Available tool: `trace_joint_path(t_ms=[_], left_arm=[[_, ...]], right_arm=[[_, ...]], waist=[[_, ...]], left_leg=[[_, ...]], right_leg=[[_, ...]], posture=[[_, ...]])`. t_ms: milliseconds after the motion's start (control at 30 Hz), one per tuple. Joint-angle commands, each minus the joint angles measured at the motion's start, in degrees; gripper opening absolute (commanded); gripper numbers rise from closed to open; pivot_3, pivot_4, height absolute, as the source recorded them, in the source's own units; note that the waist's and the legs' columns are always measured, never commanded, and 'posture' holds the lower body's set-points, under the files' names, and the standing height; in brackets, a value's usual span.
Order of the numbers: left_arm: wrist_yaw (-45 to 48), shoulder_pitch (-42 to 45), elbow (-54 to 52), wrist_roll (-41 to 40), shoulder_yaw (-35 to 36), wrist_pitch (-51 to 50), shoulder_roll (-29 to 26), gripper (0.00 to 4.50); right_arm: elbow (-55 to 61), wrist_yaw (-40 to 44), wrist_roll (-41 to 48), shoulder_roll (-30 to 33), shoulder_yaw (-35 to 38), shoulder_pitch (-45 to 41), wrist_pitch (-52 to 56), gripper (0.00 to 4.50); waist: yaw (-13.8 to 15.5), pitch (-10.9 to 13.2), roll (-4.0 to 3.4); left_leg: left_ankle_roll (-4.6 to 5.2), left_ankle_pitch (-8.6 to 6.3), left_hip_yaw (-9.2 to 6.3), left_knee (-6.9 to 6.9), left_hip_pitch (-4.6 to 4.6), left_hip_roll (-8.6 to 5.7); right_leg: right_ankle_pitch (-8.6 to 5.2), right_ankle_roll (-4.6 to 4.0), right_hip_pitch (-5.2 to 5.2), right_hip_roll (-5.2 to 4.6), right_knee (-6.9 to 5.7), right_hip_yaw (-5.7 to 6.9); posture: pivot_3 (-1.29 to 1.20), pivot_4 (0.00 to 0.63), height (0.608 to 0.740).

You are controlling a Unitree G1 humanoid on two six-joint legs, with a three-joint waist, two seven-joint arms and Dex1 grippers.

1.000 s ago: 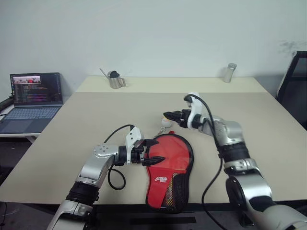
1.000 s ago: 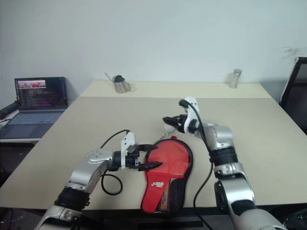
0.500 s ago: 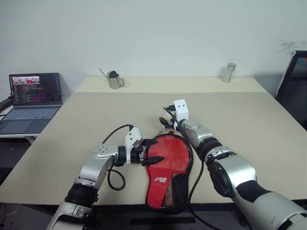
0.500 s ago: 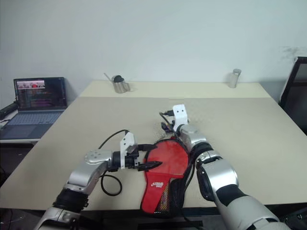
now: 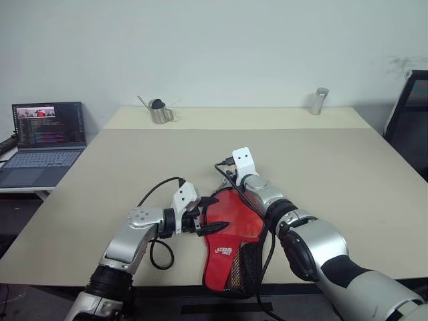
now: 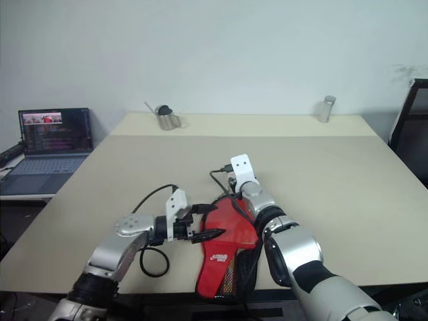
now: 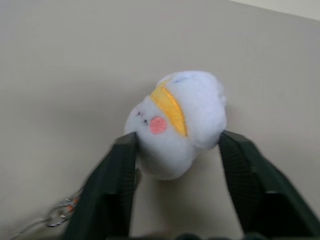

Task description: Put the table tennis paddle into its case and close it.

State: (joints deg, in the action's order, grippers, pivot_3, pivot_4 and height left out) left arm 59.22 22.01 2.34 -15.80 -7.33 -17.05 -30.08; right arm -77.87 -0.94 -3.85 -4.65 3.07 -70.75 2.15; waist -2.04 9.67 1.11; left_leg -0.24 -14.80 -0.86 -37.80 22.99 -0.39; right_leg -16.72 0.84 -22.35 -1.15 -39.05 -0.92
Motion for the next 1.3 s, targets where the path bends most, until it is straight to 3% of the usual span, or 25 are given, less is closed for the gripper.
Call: trace_joint_path(t_ms=[33,167,633,833,967,1300], left_arm=[[-0.72,-0.51,-2.93,-0.64,1.23,-0.03,-0.52,4.23],[-1.01,0.09,-1.48,0.23,0.11,1.12,0.42,4.23],[0.05,7.32,10.7,3.14,-2.3,7.07,5.71,4.23],[2.98,12.24,21.57,6.03,-3.71,12.42,6.75,4.23],[4.29,12.94,27.37,10.33,-6.31,18.2,6.12,4.23],[4.91,12.26,32.49,11.26,-6.93,20.91,7.15,4.23]], right_arm=[[0.48,-0.87,-1.22,0.14,0.05,0.08,-1.02,1.12],[0.53,-0.53,-1.75,0.02,0.36,0.73,-0.63,0.05],[2.74,2.82,0.04,3.02,2.04,0.51,-1.97,0.05],[4.43,4.11,1.89,3.05,3.18,1.81,-1.56,0.05],[6.19,4.77,2.95,2.21,3.63,2.57,-1.5,0.05],[11.69,1.52,3.98,5.37,4.3,4.35,-1.84,0.05]], waist=[[0.0,0.0,-0.01],[0.02,0.0,-0.01],[0.17,0.01,-0.01],[0.14,0.0,-0.01],[0.12,0.0,0.0],[0.2,-0.05,0.0]], left_leg=[[0.0,0.0,0.0,0.0,0.0,0.0],[0.0,0.0,0.0,-0.01,0.0,-0.01],[0.0,0.0,0.01,-0.03,-0.01,-0.03],[0.0,0.0,0.01,-0.04,-0.01,-0.03],[0.0,0.0,0.03,-0.02,-0.02,-0.03],[0.0,0.0,0.02,-0.04,-0.08,-0.02]], right_leg=[[0.0,0.0,0.0,0.0,0.0,0.0],[0.0,0.0,0.02,0.0,0.0,0.01],[0.0,0.0,0.05,-0.01,0.0,0.02],[0.0,0.0,0.05,0.0,-0.01,0.03],[0.0,0.0,0.04,0.0,-0.01,0.0],[0.0,0.0,0.09,0.0,-0.04,0.0]], posture=[[0.0,0.15,0.74],[0.0,0.15,0.74],[0.0,0.15,0.74],[0.0,0.15,0.74],[0.0,0.15,0.74],[0.0,0.15,0.74]])
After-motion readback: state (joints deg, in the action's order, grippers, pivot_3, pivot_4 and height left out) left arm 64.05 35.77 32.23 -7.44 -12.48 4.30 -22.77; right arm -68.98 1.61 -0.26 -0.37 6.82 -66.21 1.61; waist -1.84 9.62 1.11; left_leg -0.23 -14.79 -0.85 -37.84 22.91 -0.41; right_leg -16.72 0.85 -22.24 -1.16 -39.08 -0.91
